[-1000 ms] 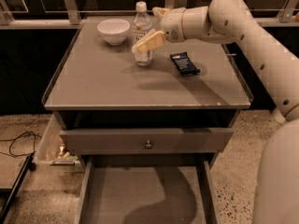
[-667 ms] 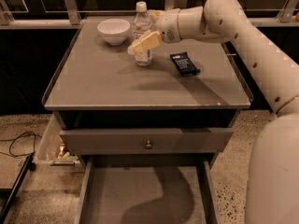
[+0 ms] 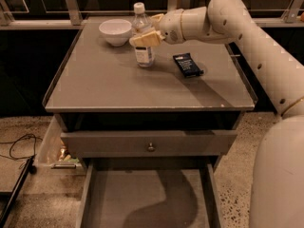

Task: Place blue plastic bottle into middle drawer

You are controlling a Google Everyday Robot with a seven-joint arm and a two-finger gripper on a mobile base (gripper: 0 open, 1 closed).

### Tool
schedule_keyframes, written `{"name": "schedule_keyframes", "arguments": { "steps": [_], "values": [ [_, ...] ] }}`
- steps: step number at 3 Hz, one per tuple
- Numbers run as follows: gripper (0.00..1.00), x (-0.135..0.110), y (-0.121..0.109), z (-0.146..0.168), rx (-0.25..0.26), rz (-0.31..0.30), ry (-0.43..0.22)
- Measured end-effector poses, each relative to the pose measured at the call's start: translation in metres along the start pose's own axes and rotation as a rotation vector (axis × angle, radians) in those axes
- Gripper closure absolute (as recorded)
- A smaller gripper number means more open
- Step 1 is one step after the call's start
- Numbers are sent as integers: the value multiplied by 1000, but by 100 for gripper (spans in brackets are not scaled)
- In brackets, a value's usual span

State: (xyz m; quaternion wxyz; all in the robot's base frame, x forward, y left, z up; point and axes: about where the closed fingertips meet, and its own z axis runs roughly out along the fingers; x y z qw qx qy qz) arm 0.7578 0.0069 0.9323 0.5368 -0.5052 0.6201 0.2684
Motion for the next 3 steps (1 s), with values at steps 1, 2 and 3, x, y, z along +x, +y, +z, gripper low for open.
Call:
{"name": "schedule_keyframes", "arguments": {
  "steps": [1, 2, 3],
  "values": [
    [64, 0, 0, 0, 0, 0, 0],
    [89, 0, 0, 0, 0, 0, 0],
    [100, 0, 0, 0, -1, 0, 0]
  ]
}}
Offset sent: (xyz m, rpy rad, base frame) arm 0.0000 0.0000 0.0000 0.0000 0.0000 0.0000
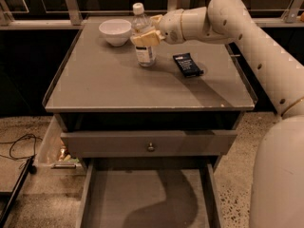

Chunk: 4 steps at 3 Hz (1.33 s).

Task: Place blue plastic bottle into middle drawer

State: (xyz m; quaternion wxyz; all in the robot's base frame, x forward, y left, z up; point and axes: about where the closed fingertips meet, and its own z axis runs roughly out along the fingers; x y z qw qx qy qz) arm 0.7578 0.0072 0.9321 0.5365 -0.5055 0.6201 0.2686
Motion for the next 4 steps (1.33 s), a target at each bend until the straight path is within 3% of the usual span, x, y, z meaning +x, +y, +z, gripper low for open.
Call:
{"name": "schedule_keyframes", "arguments": {
  "steps": [2, 4],
  "values": [
    [100, 0, 5, 7, -19, -5, 9],
    [100, -28, 40, -40, 8, -42, -92]
  ]
}}
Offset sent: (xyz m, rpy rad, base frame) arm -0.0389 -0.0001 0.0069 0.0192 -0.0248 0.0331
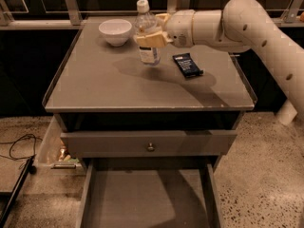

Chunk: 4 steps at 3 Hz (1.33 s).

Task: Place blue plastic bottle into middle drawer

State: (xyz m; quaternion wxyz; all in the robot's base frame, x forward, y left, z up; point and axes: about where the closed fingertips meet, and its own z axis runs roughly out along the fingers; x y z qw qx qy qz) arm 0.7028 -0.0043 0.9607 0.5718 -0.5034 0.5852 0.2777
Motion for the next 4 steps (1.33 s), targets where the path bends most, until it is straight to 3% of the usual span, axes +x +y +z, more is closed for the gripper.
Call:
{"name": "schedule_keyframes", "arguments": {
  "steps": [1, 2, 4],
  "values": [
    [100, -10, 19, -31, 36, -5, -49],
    [100, -6, 43, -66, 78, 2, -48],
    [100, 19, 111, -130, 188, 37, 19]
  ]
}}
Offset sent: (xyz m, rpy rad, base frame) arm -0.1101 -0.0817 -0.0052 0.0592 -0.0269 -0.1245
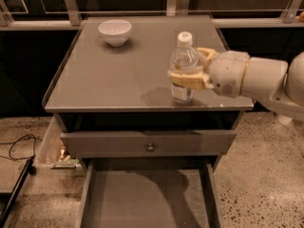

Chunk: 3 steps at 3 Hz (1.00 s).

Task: Place blue plastic bottle into middle drawer

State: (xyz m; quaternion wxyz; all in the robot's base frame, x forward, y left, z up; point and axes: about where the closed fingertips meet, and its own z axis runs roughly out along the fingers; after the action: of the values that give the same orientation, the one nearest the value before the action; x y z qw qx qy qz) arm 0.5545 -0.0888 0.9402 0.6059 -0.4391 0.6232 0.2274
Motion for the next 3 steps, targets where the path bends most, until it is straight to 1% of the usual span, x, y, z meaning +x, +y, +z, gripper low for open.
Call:
{"name": "schedule_keyframes", "arguments": {
  "steps": [1, 2, 3],
  "values": [
    [100, 15, 32, -23, 49, 26, 0],
    [100, 26, 63, -40, 72, 49, -11],
    [100, 36, 82, -53, 57, 45, -20]
  ]
}}
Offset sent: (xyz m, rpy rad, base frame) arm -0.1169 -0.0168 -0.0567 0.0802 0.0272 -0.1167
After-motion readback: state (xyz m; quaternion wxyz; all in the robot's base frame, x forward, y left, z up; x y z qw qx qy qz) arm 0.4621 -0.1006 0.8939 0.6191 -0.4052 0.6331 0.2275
